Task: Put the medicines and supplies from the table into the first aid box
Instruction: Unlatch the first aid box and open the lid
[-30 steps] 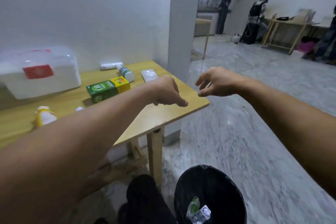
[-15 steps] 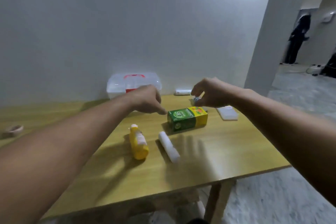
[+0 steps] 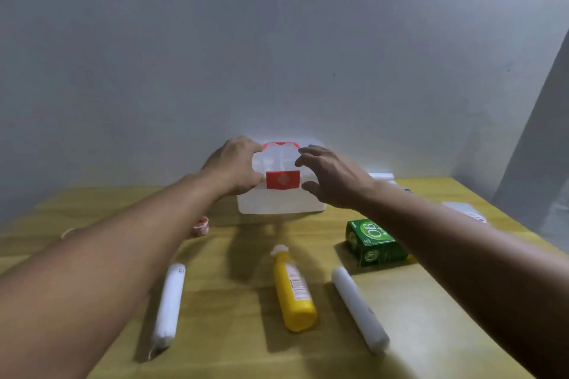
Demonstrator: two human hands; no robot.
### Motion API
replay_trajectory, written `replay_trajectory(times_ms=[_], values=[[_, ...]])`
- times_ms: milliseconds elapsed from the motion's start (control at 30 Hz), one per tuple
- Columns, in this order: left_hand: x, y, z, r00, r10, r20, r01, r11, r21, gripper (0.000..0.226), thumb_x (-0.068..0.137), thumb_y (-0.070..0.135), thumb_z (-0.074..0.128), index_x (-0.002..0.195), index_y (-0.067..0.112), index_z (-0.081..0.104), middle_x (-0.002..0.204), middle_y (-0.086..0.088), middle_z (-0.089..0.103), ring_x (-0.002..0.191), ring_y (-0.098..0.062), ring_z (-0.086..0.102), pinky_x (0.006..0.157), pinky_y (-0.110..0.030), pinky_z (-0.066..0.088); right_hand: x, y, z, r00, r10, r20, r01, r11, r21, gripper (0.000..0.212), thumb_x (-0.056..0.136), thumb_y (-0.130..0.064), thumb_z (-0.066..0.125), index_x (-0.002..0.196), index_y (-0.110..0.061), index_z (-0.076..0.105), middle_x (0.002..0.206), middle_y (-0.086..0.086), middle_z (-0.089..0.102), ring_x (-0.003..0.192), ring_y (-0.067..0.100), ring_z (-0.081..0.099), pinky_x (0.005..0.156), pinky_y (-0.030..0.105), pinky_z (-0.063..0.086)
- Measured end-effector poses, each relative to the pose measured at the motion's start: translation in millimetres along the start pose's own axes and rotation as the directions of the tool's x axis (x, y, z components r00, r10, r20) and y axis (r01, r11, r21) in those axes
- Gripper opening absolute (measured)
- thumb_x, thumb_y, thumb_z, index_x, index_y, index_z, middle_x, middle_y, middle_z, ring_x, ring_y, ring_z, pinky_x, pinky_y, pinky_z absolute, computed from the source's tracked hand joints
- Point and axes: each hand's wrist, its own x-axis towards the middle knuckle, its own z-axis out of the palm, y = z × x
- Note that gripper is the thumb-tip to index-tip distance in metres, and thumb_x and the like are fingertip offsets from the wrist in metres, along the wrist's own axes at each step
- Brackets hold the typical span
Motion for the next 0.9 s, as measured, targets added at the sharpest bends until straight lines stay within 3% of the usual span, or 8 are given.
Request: replay_trajectory(times_ms=[100,167,333,533,733,900], values=[[5,-12,9,0.998,-0.009,0.055,0.008,1.0,0.02,0.071,0.083,0.03,0.068,0.146,0.016,0.036,0.155,-0.005,0.033,0.141,-0.026,0.033,0.115,-0.039,0.03,6,2,15,0.996,-0.088,-0.032,0.085,0.992,-0.089,0.043,0.085,-0.019,0.068,0.124,-0.009,0.054,0.14,0.012,0.051,0.13,0.029,0.045,0.107,0.041,0.038],[5,-18,14,0.999,-0.001,0.041,0.001,1.0,0.001,0.068,0.084,0.018,0.064,0.146,0.016,0.037,0.153,-0.003,0.036,0.141,-0.024,0.032,0.114,-0.035,0.03,7,6,27,0.99,-0.137,-0.039,0.129,0.978,-0.162,0.047,0.079,-0.019,0.074,0.121,-0.01,0.053,0.141,0.014,0.05,0.13,0.033,0.047,0.106,0.047,0.04],[1,-24,21,0.998,0.04,-0.04,-0.039,0.999,0.019,0.075,0.076,0.0,0.06,0.145,0.018,0.037,0.149,0.0,0.038,0.138,-0.021,0.031,0.108,-0.033,0.036,7,11,40,0.972,-0.213,-0.097,0.177,0.94,-0.292,0.044,0.074,-0.009,0.075,0.113,-0.007,0.054,0.129,0.023,0.057,0.114,0.041,0.058,0.089,0.054,0.051],[-10,-26,21,0.993,0.085,-0.083,-0.081,0.996,0.041,0.08,0.072,0.02,0.08,0.142,0.019,0.042,0.143,0.001,0.043,0.133,-0.019,0.035,0.099,-0.038,0.044,-5,10,43,0.966,-0.227,-0.128,0.172,0.925,-0.339,0.045,0.073,-0.01,0.069,0.113,-0.011,0.047,0.131,0.021,0.055,0.116,0.038,0.056,0.089,0.05,0.049],[-21,-25,17,0.983,0.112,-0.145,-0.115,0.993,-0.015,0.075,0.066,0.033,0.084,0.133,0.019,0.054,0.133,0.0,0.053,0.124,-0.019,0.042,0.098,-0.039,0.045,-27,-4,35,0.956,-0.242,-0.165,0.178,0.928,-0.328,0.05,0.072,-0.018,0.075,0.113,-0.012,0.049,0.128,0.022,0.058,0.113,0.038,0.058,0.089,0.05,0.049],[-23,-22,16,0.99,0.087,-0.108,-0.09,0.996,-0.017,0.075,0.072,0.035,0.08,0.139,0.019,0.049,0.138,0.001,0.05,0.129,-0.018,0.039,0.103,-0.037,0.041,-26,-3,34,0.972,-0.21,-0.102,0.168,0.931,-0.323,0.06,0.067,-0.026,0.083,0.117,-0.011,0.051,0.13,0.022,0.057,0.116,0.04,0.057,0.093,0.051,0.049]])
